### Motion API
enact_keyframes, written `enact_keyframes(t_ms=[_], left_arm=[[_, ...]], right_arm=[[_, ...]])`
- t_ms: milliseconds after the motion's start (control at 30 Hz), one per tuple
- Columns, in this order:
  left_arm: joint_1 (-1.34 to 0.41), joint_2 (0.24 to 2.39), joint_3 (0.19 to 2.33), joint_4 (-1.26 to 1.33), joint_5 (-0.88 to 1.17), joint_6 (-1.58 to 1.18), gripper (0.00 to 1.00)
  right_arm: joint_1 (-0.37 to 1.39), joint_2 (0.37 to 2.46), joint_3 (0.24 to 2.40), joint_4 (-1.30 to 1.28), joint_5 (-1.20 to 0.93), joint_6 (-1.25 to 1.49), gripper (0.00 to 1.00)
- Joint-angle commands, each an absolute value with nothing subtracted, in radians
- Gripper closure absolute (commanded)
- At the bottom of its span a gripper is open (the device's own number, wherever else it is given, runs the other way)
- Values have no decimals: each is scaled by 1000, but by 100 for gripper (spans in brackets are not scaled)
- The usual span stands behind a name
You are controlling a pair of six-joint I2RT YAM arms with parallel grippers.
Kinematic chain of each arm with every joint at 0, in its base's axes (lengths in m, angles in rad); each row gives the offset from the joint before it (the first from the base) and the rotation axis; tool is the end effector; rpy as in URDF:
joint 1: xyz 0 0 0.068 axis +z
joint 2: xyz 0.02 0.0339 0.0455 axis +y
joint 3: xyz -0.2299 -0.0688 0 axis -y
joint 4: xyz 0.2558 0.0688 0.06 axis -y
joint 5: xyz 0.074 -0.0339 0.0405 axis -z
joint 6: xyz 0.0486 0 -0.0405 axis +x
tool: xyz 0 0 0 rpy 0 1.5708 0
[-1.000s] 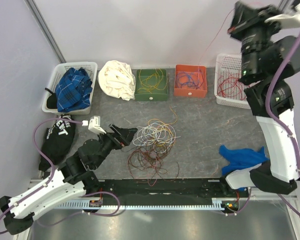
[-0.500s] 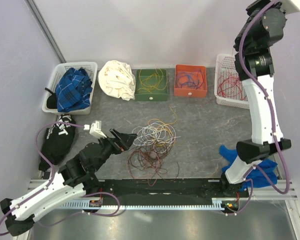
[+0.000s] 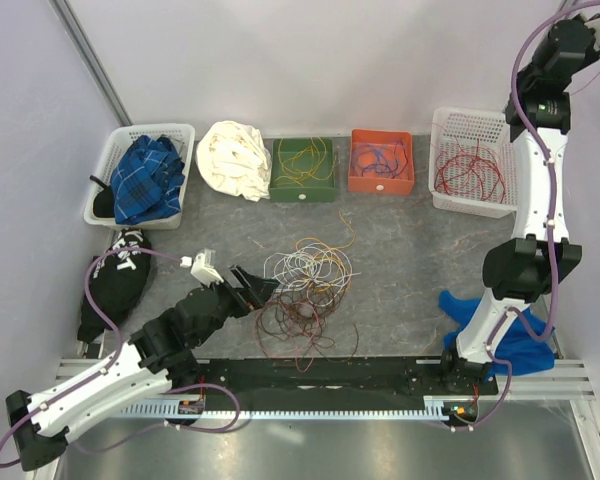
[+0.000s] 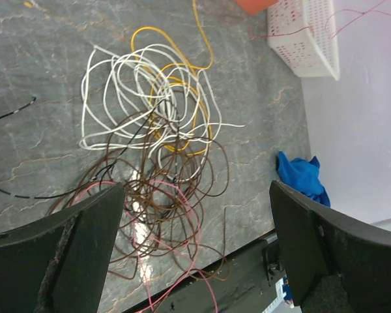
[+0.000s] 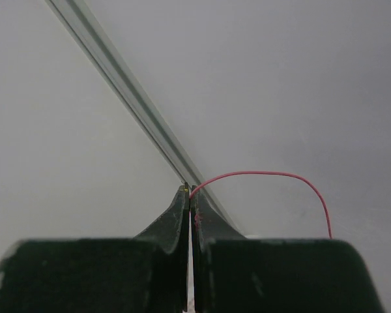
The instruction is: Untangle the cables
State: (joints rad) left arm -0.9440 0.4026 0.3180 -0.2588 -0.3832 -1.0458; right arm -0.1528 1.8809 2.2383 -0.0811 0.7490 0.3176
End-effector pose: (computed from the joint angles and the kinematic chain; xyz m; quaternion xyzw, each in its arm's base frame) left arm 0.1206 -0.1356 0.2017 -0.1504 0.7959 -0.3894 0.4385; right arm 0.4044 -0.0958 0.5080 0.4146 0.4777 -0.1587 0.7581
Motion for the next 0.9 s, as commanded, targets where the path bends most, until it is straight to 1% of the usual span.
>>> enact_keyframes(t_ms=[0, 33, 233, 433, 467, 500, 533, 600, 633, 667, 867], left_arm=[[-942, 423, 316, -245, -405, -1092, 0], [-943, 437, 314, -244, -410, -1092, 0], [-943, 495, 310, -215, -443, -1109, 0], [-943, 557, 347, -210, -456, -1072, 0], [-943, 563, 347, -206, -456, -1074, 0], [-943, 569, 347, -204, -453, -1077, 0], [-943, 574, 344, -201, -449, -1077, 0], [-943, 580, 345, -190, -437, -1077, 0], [-943, 581, 350, -189, -433, -1072, 0], [-943, 581, 353, -187, -430, -1068, 0], [-942, 578, 376, -187, -391, -1048, 0]], right_arm=[[-179, 1910, 2125, -8, 666, 354, 100], [-184, 1928, 2099, 20, 649, 354, 100], [-190, 2028, 2102, 32, 592, 408, 100], [-193, 2080, 2105, 35, 539, 422, 100], [-193, 2080, 2102, 29, 531, 425, 90], [-193, 2082, 2097, 28, 516, 431, 70], [-193, 2082, 2094, 20, 508, 448, 39], [-190, 2068, 2089, 3, 515, 497, 17], [-184, 2044, 2082, -21, 512, 520, 10], [-175, 2031, 2082, -28, 526, 546, 2], [-12, 1936, 2102, -17, 610, 552, 2]])
